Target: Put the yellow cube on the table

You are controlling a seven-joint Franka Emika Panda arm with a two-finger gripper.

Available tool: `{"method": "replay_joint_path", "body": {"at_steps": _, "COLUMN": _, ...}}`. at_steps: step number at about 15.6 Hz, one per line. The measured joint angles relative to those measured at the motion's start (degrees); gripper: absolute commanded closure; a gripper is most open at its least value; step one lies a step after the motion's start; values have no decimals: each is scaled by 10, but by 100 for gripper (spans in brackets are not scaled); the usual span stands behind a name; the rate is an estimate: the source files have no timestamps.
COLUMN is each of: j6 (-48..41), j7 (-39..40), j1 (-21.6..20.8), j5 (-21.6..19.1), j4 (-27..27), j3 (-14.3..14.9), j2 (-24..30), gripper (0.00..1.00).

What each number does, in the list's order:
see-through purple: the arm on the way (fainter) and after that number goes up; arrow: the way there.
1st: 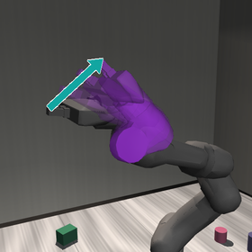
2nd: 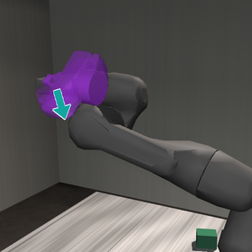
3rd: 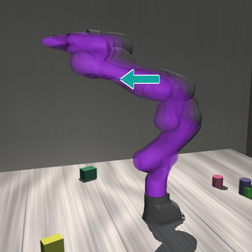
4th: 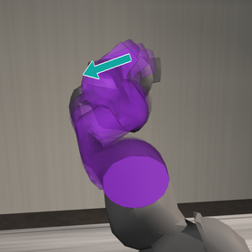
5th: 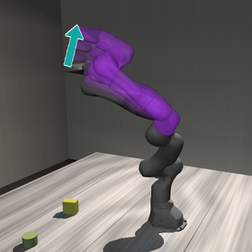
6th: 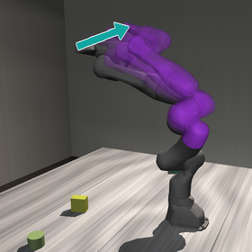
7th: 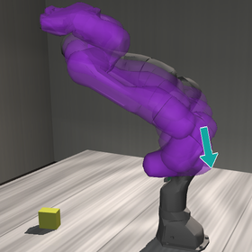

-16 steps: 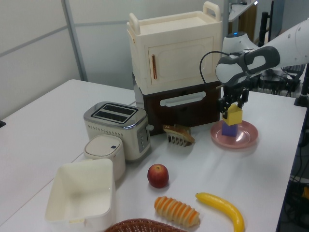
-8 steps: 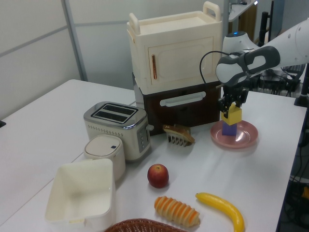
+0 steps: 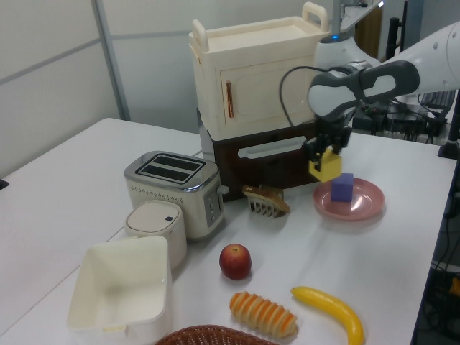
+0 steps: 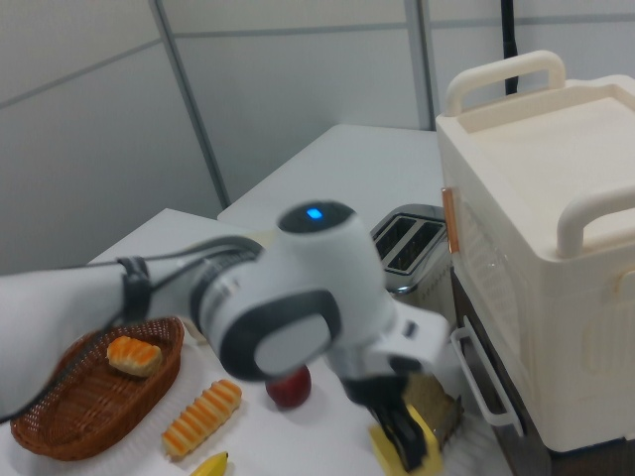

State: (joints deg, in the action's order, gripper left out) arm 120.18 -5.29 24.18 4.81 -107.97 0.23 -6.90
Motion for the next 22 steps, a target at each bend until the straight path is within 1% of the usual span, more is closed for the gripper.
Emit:
{"method": "replay_joint_path", "body": {"at_steps": 2, "j6": -17, "j7": -24, "j1": -24, "j5": 0, "j4": -1, "j3": -22, "j2": 15, "gripper": 93}}
{"method": "replay_joint_path", "body": {"at_steps": 4, "j6": -31, "j7": -41, "j1": -58, "j5": 0, "j4": -2, "j3": -36, "j2": 23, "gripper": 93}}
{"method": "replay_joint_path", "body": {"at_steps": 6, "j6": -38, "j7": -45, "j1": -96, "j5": 0, "j4": -3, "j3": -39, "j2": 28, "gripper": 93}}
{"method": "replay_joint_path", "body": {"at_steps": 7, "j6": -39, "j7": -46, "j1": -123, "j5": 0, "j4": -4, "j3": -40, "j2": 28, "gripper": 93}}
{"method": "replay_joint_path", "body": {"at_steps": 10, "j6": -41, "j7": -48, "j1": -168, "j5": 0, "j4": -8, "j3": -41, "j2": 28, "gripper": 93}}
{"method": "replay_joint_path", "body": {"at_steps": 13, "j6": -48, "j7": -49, "j1": -180, "j5": 0, "j4": -13, "j3": -40, "j2": 26, "gripper": 92}}
{"method": "replay_joint_path", "body": {"at_steps": 15, "j6": -48, "j7": -49, "j1": -179, "j5": 0, "j4": -16, "j3": -40, "j2": 24, "gripper": 88}}
{"method": "replay_joint_path", "body": {"at_steps": 16, "j6": -48, "j7": -49, "j1": -179, "j5": 1, "j4": -17, "j3": -39, "j2": 23, "gripper": 82}}
{"method": "replay_joint_path", "body": {"at_steps": 17, "j6": -48, "j7": -49, "j1": -179, "j5": 2, "j4": -18, "j3": -39, "j2": 22, "gripper": 70}}
{"method": "replay_joint_path", "body": {"at_steps": 18, "j6": -48, "j7": -49, "j1": -179, "j5": 3, "j4": -18, "j3": -39, "j2": 21, "gripper": 47}}
{"method": "replay_joint_path", "body": {"at_steps": 19, "j6": -48, "j7": -49, "j1": -179, "j5": 6, "j4": -18, "j3": -39, "j2": 18, "gripper": 12}}
{"method": "replay_joint_path", "body": {"at_steps": 20, "j6": -48, "j7": -49, "j1": -179, "j5": 9, "j4": -18, "j3": -39, "j2": 16, "gripper": 0}}
{"method": "replay_joint_path", "body": {"at_steps": 22, "j6": -48, "j7": -49, "j1": -179, "j5": 16, "j4": -18, "j3": -39, "j2": 13, "gripper": 0}}
